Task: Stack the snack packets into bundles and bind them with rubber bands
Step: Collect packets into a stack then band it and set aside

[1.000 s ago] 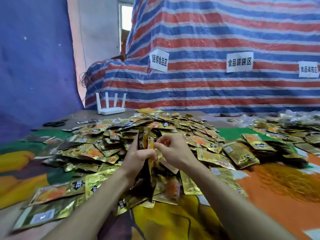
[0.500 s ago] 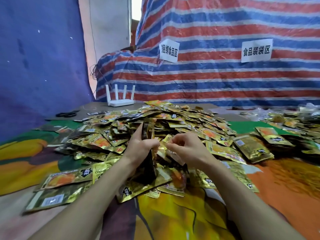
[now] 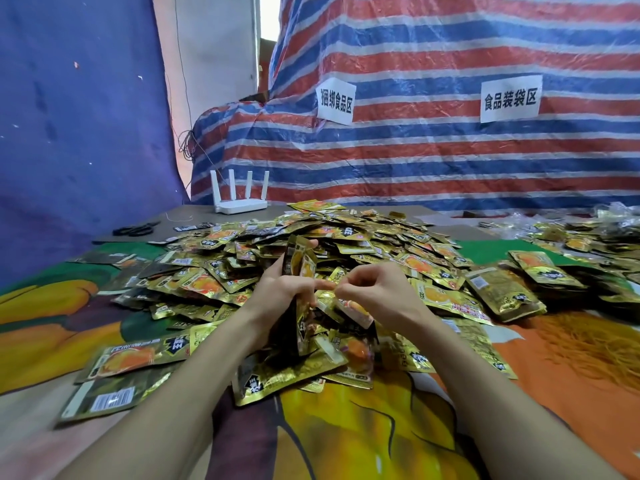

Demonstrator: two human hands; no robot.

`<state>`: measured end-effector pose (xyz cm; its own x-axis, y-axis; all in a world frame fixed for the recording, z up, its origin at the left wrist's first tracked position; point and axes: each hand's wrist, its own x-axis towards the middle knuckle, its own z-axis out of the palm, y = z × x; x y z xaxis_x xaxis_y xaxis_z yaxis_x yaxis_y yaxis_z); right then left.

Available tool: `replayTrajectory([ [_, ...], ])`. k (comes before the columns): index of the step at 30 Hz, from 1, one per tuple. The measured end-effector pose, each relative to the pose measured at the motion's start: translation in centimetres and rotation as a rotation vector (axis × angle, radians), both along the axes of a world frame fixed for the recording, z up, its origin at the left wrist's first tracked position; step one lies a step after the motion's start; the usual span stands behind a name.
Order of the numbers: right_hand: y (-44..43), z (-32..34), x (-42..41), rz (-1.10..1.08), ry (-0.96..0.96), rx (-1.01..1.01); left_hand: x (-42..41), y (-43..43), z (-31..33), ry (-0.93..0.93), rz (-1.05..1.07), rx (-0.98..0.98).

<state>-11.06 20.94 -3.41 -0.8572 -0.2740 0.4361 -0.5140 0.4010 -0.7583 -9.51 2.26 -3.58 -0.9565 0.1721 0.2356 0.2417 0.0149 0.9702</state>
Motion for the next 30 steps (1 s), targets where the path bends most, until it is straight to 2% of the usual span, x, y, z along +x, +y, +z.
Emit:
replayTrajectory([
  [9, 0.3, 0.3, -0.1, 0.006, -0.099, -0.082, 0.4, 1.1, -0.3, 0.091, 0.094, -0.032],
  [16, 0.1, 0.0, -0.2, -0.025, -0.040, -0.164, 0.4, 0.5, 0.0, 0.056, -0.045, -0.032],
  [23, 0.1, -0.1, -0.3, -0.073, 0.010, -0.133, 0.4, 0.2, 0.2, -0.118, -0.238, 0.126],
  [26, 0.4, 0.2, -0.2, -0.020, -0.083, -0.162, 0.4, 0.0, 0.3, -0.273, -0.335, 0.231],
  [30, 0.4, 0.7, 0.2, 0.305, -0.346, -0.342, -0.2, -0.3, 0.1, -0.311, -0.315, 0.320],
])
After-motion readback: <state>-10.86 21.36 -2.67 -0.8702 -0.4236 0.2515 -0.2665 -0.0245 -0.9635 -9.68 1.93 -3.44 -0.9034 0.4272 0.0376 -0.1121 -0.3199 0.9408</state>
